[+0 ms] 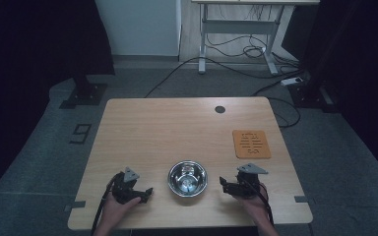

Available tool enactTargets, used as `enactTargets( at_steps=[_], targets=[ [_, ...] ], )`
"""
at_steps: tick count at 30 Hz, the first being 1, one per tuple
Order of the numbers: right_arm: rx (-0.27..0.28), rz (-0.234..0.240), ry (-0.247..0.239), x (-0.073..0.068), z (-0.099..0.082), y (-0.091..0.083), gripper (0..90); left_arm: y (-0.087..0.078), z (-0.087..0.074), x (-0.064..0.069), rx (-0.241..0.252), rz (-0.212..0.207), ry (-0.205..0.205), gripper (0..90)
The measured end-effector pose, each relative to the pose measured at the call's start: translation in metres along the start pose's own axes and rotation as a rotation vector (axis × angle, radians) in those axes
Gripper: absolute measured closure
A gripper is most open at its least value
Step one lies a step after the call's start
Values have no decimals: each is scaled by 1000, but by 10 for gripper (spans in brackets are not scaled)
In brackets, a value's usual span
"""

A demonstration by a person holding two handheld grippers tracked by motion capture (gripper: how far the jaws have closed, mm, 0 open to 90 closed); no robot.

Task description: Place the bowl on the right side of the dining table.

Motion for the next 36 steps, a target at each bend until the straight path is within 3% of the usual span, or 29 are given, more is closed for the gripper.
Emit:
enactTargets(
  at_steps=[7, 15, 27, 36],
  targets=[
    [13, 35, 11, -6, 6, -2, 149, 0, 0, 0, 0, 0, 0, 40],
    [42, 78, -9, -22, 17, -7, 160, 0, 0, 0, 0, 0, 0, 39],
    [41, 151, -21, -41, 21, -5, 248, 0, 0, 0, 0, -1, 0, 38],
    [14, 174, -34, -54, 20, 3, 275, 0, 0, 0, 0, 0, 1, 37]
  ],
)
Point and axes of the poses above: each handheld gripper's, and its own axes: y roughly forward along the jaws, z roughly out of its top, x roughly to its right, the point moved 6 cm from there along y, roughly forward along the jaws, and after that the axes turned 4 degrees about x, right-handed, at the moved point
